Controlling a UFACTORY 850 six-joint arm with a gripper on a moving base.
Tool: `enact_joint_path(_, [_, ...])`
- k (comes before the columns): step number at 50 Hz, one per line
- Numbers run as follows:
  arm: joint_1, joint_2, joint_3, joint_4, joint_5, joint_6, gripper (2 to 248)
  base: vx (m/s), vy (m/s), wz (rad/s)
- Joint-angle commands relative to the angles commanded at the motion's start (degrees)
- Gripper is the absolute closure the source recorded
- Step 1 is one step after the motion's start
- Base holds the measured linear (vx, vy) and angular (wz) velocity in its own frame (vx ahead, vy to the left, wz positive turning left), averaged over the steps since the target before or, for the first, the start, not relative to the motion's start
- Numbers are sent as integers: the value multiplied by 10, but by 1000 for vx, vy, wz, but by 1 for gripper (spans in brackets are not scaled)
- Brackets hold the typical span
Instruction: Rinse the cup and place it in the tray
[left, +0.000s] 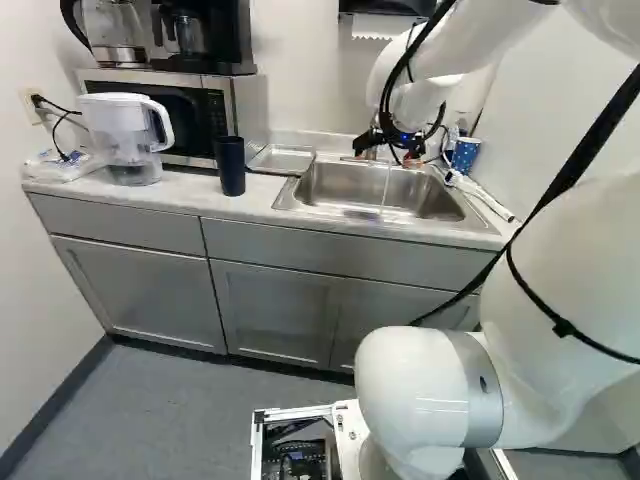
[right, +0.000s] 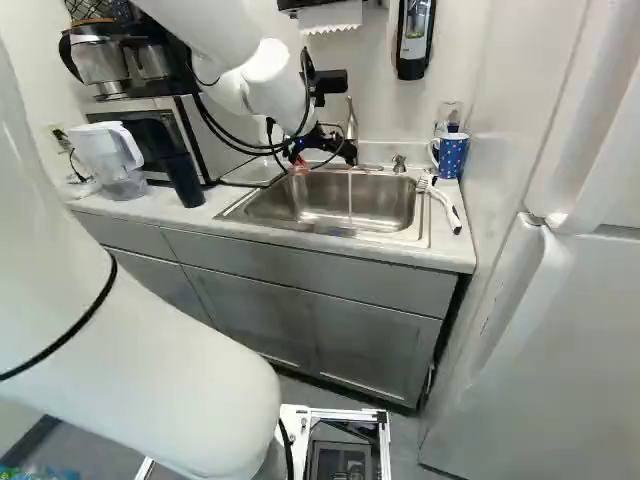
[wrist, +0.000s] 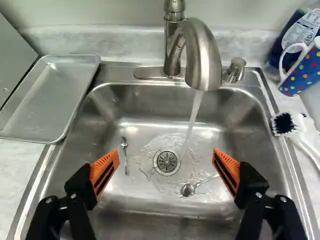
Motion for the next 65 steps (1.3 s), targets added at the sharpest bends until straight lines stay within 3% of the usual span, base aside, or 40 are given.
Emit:
enact_joint_path(39, [2,2,2,0,0,0,3,0,0,0])
enact_joint_path(65, [39,12,11,0,0,0,3,0,0,0])
